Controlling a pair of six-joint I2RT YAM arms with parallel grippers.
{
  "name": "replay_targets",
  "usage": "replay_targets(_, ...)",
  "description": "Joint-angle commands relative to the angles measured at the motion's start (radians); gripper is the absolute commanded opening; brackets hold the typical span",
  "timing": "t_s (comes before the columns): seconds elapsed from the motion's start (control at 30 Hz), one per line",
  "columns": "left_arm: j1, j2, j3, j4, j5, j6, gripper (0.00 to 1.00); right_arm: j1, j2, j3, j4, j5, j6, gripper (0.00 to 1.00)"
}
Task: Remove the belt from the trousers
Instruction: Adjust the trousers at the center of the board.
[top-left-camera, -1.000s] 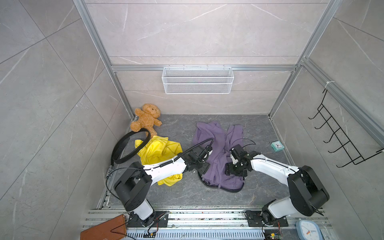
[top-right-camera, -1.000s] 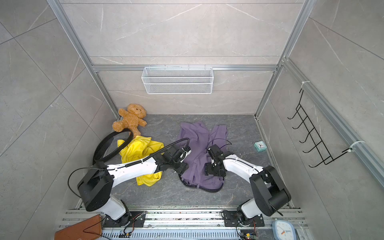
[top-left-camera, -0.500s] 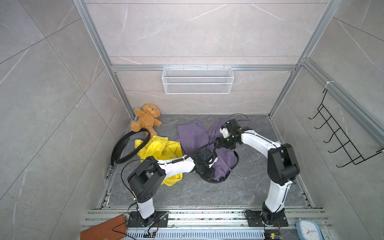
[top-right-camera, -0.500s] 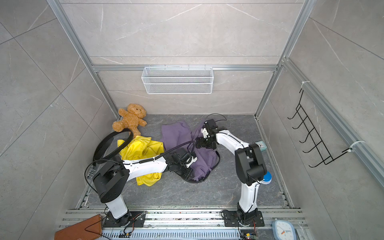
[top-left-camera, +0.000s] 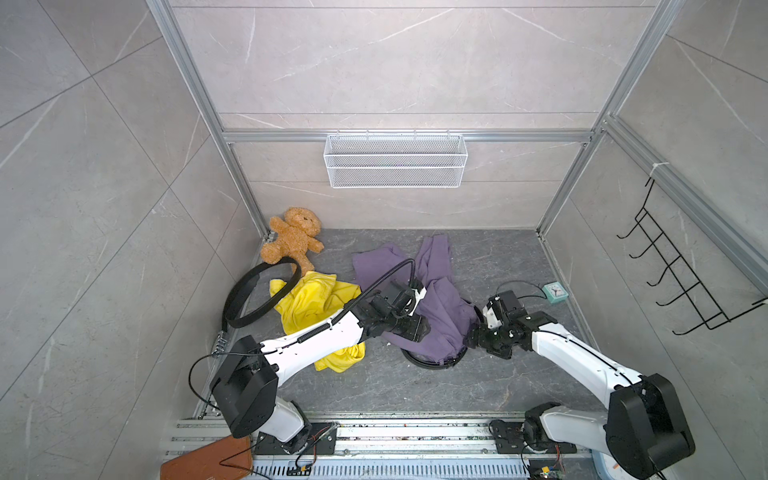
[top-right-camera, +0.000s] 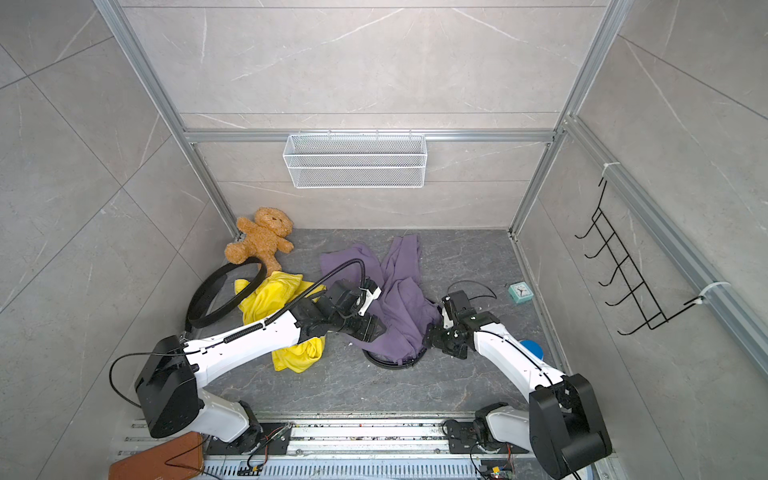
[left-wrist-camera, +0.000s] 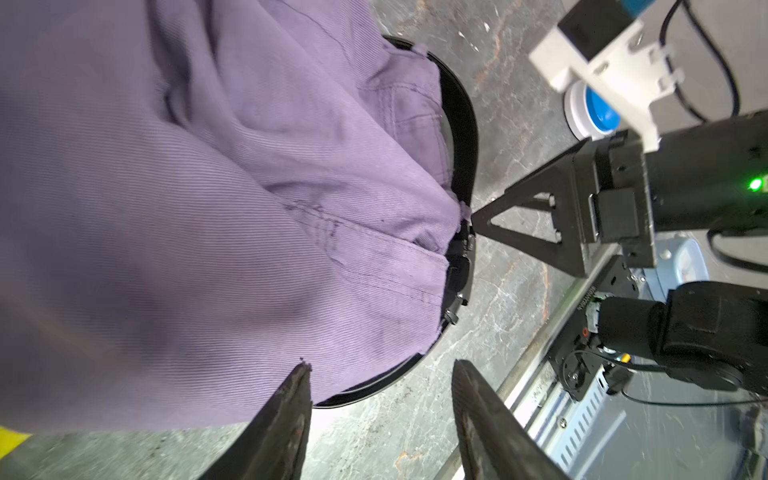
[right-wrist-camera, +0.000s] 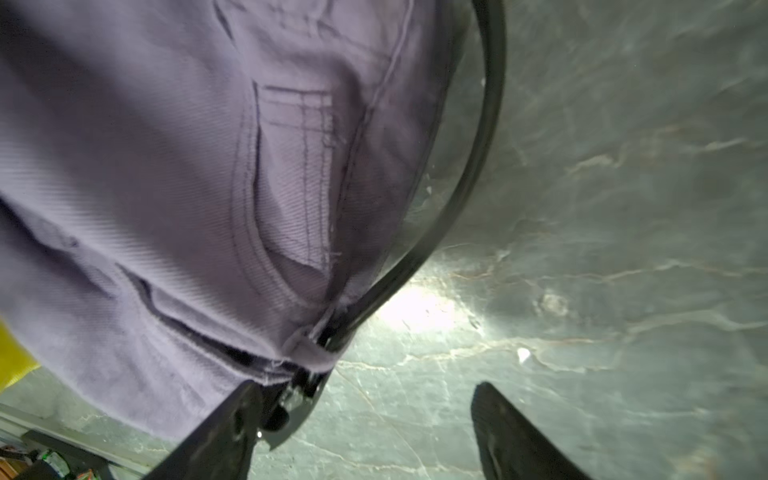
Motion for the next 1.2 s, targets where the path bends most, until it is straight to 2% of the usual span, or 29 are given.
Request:
replay_targets(0.0,0.01,-0.046,-0.018,-0.026,-0.031,0.0,0.57,0.035,0.059,-0.04,0.175,-0.003,0.111,0.8)
replay_targets(0.1,0.023,-0.063,-0.039,-0.019,-0.045,-0.008,0.57,0.079,0.179,0.01,0.247,-0.007,0.118,0.79)
replay_targets(0.13,0.027,-0.071,-0.047,-0.018,-0.053,-0.012,0.57,0.09,0.239,0.032,0.26,-0.011,0.109,0.71)
replay_targets(0.23,0.042,-0.099,-0.065,-0.018,-0.074,-0.014,0.57,0.111,0.336,0.079,0.235,0.023,0.049,0.08)
replay_targets(0.27,0.049,-0.113,-0.065,-0.032,-0.089,-0.01,0.57,0.111,0.321,0.1,0.202,0.079,0.011,0.0)
replay_targets(0.33,0.063,-0.147,-0.072,-0.051,-0.116,-0.004,0.57,0.112,0.267,0.18,0.126,0.211,-0.1,0.0)
replay_targets(0.43,0.109,-0.215,-0.101,-0.065,-0.135,0.004,0.57,0.109,0.229,0.443,-0.035,0.492,-0.35,0.0)
replay_targets(0.5,0.15,-0.259,-0.105,-0.084,-0.15,0.014,0.57,0.092,0.249,0.659,-0.083,0.62,-0.575,0.0)
replay_targets(0.57,0.182,-0.298,-0.101,-0.112,-0.173,0.03,0.57,0.091,0.268,0.81,-0.073,0.672,-0.727,0.0)
replay_targets(0.63,0.198,-0.336,-0.093,-0.136,-0.211,0.045,0.57,0.131,0.291,0.956,-0.054,0.643,-0.937,0.0)
replay_targets(0.7,0.211,-0.38,-0.093,-0.15,-0.249,0.052,0.57,0.242,0.309,1.003,0.007,0.688,-1.212,0.0)
replay_targets(0.77,0.225,-0.422,-0.101,-0.157,-0.269,0.048,0.57,0.326,0.31,0.982,0.093,0.775,-1.427,0.0)
replay_targets(0.83,0.234,-0.459,-0.107,-0.173,-0.289,0.04,0.57,0.341,0.286,1.003,0.113,0.809,-1.502,0.0)
replay_targets(0.93,0.241,-0.513,-0.121,-0.198,-0.325,0.031,0.57,0.362,0.196,1.033,0.085,0.754,-1.58,0.0)
replay_targets(1.03,0.244,-0.56,-0.135,-0.218,-0.379,0.025,0.57,0.484,0.134,0.985,0.082,0.738,-1.719,0.0)
replay_targets(1.1,0.244,-0.592,-0.147,-0.231,-0.441,0.018,0.57,0.572,0.185,0.951,0.015,0.789,-1.712,0.0)
replay_targets(1.17,0.244,-0.625,-0.163,-0.237,-0.494,0.013,0.56,0.629,0.226,0.855,-0.015,0.809,-1.608,0.0)
